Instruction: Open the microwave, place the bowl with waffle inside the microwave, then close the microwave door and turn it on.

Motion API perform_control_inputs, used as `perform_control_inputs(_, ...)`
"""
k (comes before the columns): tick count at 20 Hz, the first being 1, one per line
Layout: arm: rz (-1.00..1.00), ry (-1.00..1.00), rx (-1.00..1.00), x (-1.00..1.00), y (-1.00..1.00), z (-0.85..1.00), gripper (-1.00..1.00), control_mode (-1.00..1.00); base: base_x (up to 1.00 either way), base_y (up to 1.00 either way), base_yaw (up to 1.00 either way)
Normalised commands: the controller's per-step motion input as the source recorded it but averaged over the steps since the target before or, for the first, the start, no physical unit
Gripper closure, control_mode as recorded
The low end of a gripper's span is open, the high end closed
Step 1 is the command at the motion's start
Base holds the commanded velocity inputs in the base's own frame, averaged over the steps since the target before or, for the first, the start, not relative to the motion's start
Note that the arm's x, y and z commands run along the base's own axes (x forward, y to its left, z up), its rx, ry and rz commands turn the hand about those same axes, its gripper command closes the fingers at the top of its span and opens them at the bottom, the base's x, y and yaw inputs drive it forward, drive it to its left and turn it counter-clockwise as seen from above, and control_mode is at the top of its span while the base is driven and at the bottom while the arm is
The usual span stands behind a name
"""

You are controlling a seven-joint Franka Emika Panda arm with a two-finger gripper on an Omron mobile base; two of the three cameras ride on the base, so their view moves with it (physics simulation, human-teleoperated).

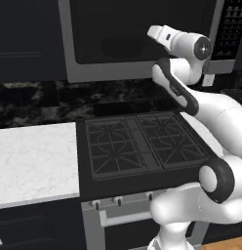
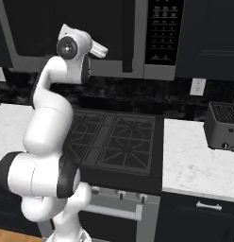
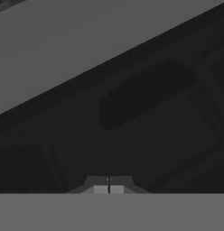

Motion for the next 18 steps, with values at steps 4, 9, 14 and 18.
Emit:
perform_control_inputs(4, 0.43, 0.00, 0.28, 1.00, 0.00, -0.02, 1.00, -1.00, 0.00, 0.00, 0.00)
perform_control_inputs(9, 0.16, 0.12, 0.14, 0.89, 0.03, -0.15, 1.00, -1.00, 0.00, 0.00, 0.00)
perform_control_inputs(14, -0.01, 0.08, 0.06, -0.49, -0.14, 0.35, 1.00, -1.00, 0.00, 0.00, 0.00)
perform_control_inputs(18, -0.08, 0.08, 0.06, -1.00, -0.55, 0.61, 1.00, -1.00, 0.00, 0.00, 0.00)
